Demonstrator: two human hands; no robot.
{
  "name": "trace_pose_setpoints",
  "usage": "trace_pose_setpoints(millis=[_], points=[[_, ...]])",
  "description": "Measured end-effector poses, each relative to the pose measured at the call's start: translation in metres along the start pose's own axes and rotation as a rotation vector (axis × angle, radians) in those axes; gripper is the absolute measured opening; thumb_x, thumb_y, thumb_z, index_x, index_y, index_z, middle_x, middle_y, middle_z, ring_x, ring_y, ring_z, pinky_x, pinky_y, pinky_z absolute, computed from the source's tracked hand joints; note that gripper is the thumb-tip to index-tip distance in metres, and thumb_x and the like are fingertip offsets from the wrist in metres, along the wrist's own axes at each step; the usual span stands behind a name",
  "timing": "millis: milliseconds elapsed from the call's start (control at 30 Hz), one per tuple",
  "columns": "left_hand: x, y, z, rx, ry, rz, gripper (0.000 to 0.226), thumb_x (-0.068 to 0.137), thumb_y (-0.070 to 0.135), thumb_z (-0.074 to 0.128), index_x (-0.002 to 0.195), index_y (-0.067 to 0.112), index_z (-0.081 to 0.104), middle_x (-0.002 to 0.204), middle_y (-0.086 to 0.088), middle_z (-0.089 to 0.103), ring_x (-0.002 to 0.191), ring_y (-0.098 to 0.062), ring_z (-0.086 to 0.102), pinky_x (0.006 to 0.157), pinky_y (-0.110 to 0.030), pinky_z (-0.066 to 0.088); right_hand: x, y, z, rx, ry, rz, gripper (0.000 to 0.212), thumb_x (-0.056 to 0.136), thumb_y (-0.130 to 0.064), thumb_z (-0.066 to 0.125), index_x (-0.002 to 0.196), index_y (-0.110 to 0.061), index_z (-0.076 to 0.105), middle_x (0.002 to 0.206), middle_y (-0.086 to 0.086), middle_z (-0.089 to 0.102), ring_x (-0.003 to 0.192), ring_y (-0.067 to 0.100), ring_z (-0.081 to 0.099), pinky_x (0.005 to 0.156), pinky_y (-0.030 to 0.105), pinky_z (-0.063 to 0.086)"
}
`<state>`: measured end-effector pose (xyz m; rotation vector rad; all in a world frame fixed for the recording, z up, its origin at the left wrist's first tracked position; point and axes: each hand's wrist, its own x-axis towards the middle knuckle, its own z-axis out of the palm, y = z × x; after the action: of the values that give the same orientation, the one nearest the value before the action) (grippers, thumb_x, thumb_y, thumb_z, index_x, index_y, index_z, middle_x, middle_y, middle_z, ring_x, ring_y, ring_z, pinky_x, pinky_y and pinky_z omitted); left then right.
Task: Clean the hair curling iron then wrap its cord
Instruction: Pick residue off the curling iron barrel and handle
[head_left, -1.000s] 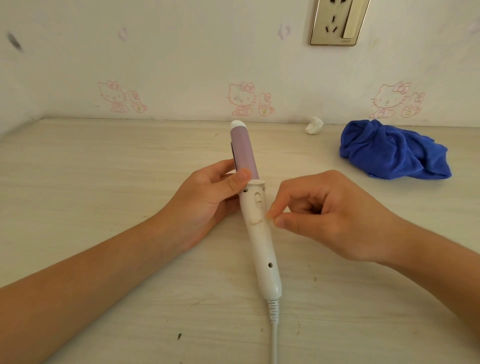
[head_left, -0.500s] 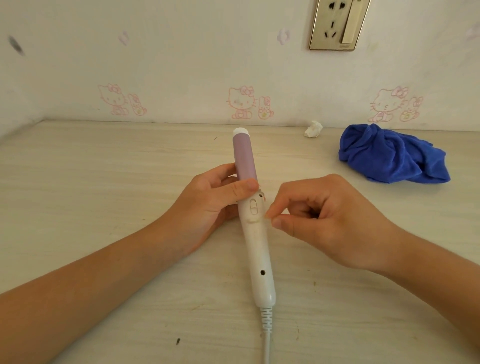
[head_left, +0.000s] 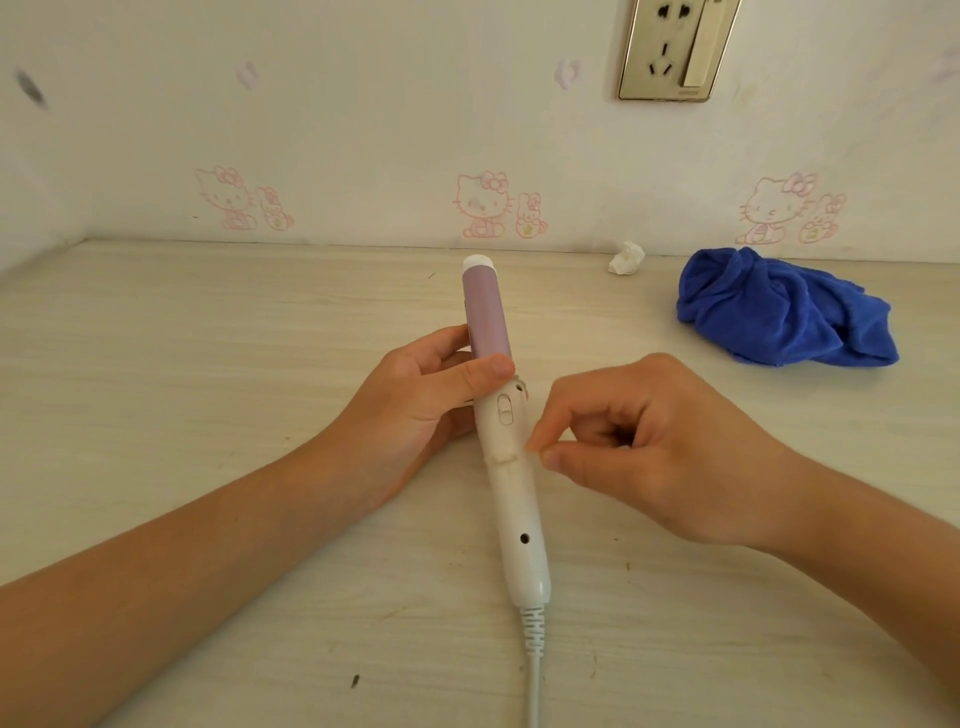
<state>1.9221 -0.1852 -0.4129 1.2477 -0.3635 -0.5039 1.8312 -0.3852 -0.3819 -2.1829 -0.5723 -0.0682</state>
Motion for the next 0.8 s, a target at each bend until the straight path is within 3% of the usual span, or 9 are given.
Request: trace_pose_setpoints(millis=[100,233,367,500,633,800], points=[[-0.001,0.000,0.000,-0.007,-0.017,0.004,0.039,0.084,0.018,0.073,0.118,-0.001,0.067,0.097,-0.017,0.067,0.087,-0.023,0.069,0.074,-0.029,0.059,-0.002,-0.002,0.000,0.057,-0.122,-0.002,0.014,0.089,-0.006,0.073,0.084,-0.018,0.075,0.048,-0.006,0.035,0.045,0.007,0.031,0.053,0.008,0.033],[-0.001,0.001,-0.001,-0.038,-0.030,-0.007,0.042,0.088,0.020,0.071,0.123,-0.001,0.064,0.094,-0.011,0.068,0.082,-0.018,0.069,0.072,-0.028,0.057,0.002,0.003,0.000,0.009,0.064,0.011,0.015,0.091,-0.003,0.073,0.084,-0.016,0.074,0.048,0.000,0.033,0.046,0.008,0.029,0.053,0.012,0.034],[-0.001,0.001,-0.001,-0.038,-0.030,-0.010,0.040,0.090,0.017,0.065,0.126,-0.002,0.063,0.100,-0.018,0.064,0.083,-0.019,0.069,0.073,-0.029,0.057,0.000,0.000,0.001,0.023,0.006,-0.023,0.014,0.090,-0.006,0.073,0.083,-0.019,0.074,0.048,-0.003,0.034,0.046,0.007,0.029,0.053,0.011,0.033],[0.000,0.000,-0.002,-0.039,-0.024,-0.016,0.040,0.089,0.015,0.067,0.126,0.000,0.065,0.099,-0.015,0.067,0.084,-0.019,0.070,0.073,-0.029,0.058,0.003,0.005,0.003,-0.003,0.158,-0.002,0.015,0.092,-0.004,0.072,0.083,-0.016,0.073,0.047,-0.008,0.033,0.045,0.008,0.029,0.052,0.010,0.031],[0.000,-0.001,-0.002,-0.038,-0.033,-0.015,0.040,0.089,0.016,0.063,0.125,0.000,0.065,0.097,-0.014,0.067,0.083,-0.019,0.070,0.072,-0.029,0.058,0.002,0.004,0.006,0.011,0.109,-0.046,0.013,0.091,-0.004,0.072,0.083,-0.014,0.074,0.049,-0.007,0.032,0.047,0.008,0.028,0.053,0.013,0.031],[0.000,-0.001,-0.002,-0.028,-0.031,-0.015,0.037,0.087,0.016,0.064,0.121,0.003,0.068,0.093,-0.010,0.071,0.081,-0.017,0.070,0.070,-0.028,0.058,0.003,0.010,0.005,0.046,0.285,-0.011,0.014,0.093,-0.004,0.071,0.084,-0.014,0.072,0.047,-0.010,0.033,0.045,0.007,0.028,0.053,0.008,0.031]])
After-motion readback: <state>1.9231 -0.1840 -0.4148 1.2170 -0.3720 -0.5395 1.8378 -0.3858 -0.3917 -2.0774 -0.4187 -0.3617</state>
